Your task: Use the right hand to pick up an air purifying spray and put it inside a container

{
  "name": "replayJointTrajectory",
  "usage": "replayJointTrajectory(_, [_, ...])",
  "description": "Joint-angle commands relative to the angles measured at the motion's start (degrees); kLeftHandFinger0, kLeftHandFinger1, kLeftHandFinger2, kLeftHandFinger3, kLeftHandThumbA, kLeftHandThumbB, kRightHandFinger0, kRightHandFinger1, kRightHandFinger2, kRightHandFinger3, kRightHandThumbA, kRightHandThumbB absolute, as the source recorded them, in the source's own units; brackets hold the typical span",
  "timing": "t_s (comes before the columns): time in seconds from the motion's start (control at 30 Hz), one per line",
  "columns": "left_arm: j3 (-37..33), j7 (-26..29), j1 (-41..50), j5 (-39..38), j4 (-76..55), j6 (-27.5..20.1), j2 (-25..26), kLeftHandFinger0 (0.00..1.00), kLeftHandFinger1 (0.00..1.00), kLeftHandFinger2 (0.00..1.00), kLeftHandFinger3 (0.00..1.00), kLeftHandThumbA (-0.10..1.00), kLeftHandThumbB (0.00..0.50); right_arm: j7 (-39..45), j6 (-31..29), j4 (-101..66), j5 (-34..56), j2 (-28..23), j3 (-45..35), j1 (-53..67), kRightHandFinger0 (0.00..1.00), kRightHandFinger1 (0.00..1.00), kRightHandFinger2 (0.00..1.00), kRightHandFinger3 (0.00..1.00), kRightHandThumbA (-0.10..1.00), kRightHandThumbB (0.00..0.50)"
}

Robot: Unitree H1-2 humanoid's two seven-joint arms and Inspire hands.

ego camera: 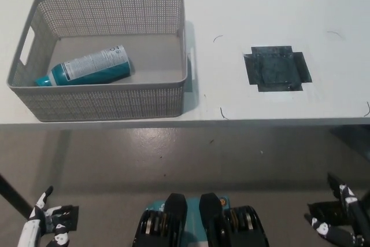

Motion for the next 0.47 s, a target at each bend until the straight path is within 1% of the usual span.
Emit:
replayJointTrajectory(0.0, [1.08, 1.83, -0.38, 0.37, -0.88, -2.62, 0.81, 0.59, 0.71, 0.79, 1.00, 0.12, 0.476, 2.18, -4.35, -0.08, 4.15, 0.43, -0.89, -1.84, 1.00, 1.00, 1.00, 1.00, 0.74, 0.388])
replayJointTrajectory(0.03, [1.00, 1.78, -0.35, 0.38, -0.91, -2.48, 0.72, 0.63, 0.75, 0.82, 1.00, 0.17, 0.469, 2.23, -4.42, -0.19, 4.16, 0.29, -0.96, -1.81, 1.00, 1.00, 1.00, 1.00, 0.73, 0.381])
replayJointTrajectory(0.07, [0.94, 1.60, -0.24, 0.32, -1.11, -2.18, 0.75, 0.64, 0.76, 0.83, 1.00, 0.19, 0.464, 2.17, -4.62, -0.16, 3.97, 0.22, -0.97, -1.75, 1.00, 1.00, 1.00, 1.00, 0.73, 0.380])
replayJointTrajectory(0.1, [0.93, 1.32, -0.32, -0.15, -0.98, -2.17, 0.78, 0.68, 0.78, 0.86, 1.00, 0.21, 0.455, 2.22, -4.85, 0.08, 3.85, 0.12, -0.95, -1.91, 1.00, 1.00, 1.00, 1.00, 0.73, 0.386])
replayJointTrajectory(0.13, [0.98, 1.43, -0.16, -0.17, -1.09, -2.44, 0.69, 0.71, 0.79, 0.86, 1.00, 0.21, 0.445, 2.28, -4.53, -0.20, 3.68, 0.03, -0.93, -1.89, 1.00, 1.00, 1.00, 1.00, 0.74, 0.392])
replayJointTrajectory(0.17, [1.03, 1.58, -0.02, -0.06, -0.93, -2.86, 0.68, 0.72, 0.79, 0.86, 1.00, 0.22, 0.431, 2.29, -4.51, -0.31, 3.41, 0.00, -0.88, -1.83, 1.00, 1.00, 1.00, 1.00, 0.74, 0.391])
replayJointTrajectory(0.2, [1.06, 1.60, 0.06, 0.00, -0.90, -2.94, 0.73, 0.72, 0.79, 0.85, 1.00, 0.28, 0.431, 2.49, -4.55, -0.32, 3.49, -0.03, -0.86, -1.80, 1.00, 1.00, 1.00, 1.00, 0.74, 0.391])
replayJointTrajectory(0.27, [0.99, 1.43, 0.07, 0.17, -1.04, -2.76, 0.86, 0.74, 0.80, 0.86, 1.00, 0.33, 0.423, 2.48, -4.71, -0.29, 3.16, -0.15, -0.84, -1.90, 1.00, 1.00, 1.00, 1.00, 0.74, 0.393])
replayJointTrajectory(0.37, [0.99, 1.34, -0.52, 0.24, -1.16, -2.52, 1.02, 0.74, 0.79, 0.86, 1.00, 0.37, 0.419, 2.60, -4.58, -0.24, 3.42, -0.16, -1.01, -2.36, 1.00, 1.00, 1.00, 1.00, 0.75, 0.402])
replayJointTrajectory(0.4, [1.01, 1.54, -0.49, 0.55, -1.07, -2.90, 1.03, 0.76, 0.79, 0.85, 1.00, 0.37, 0.409, 2.50, -4.60, -0.33, 3.04, -0.20, -0.93, -2.35, 1.00, 1.00, 1.00, 1.00, 0.75, 0.392])
replayJointTrajectory(0.43, [1.09, 1.61, -0.76, 0.68, -1.14, -2.93, 1.16, 0.78, 0.79, 0.85, 1.00, 0.37, 0.409, 2.43, -4.59, -0.30, 2.90, -0.15, -0.91, -2.66, 1.00, 1.00, 1.00, 1.00, 0.75, 0.391])
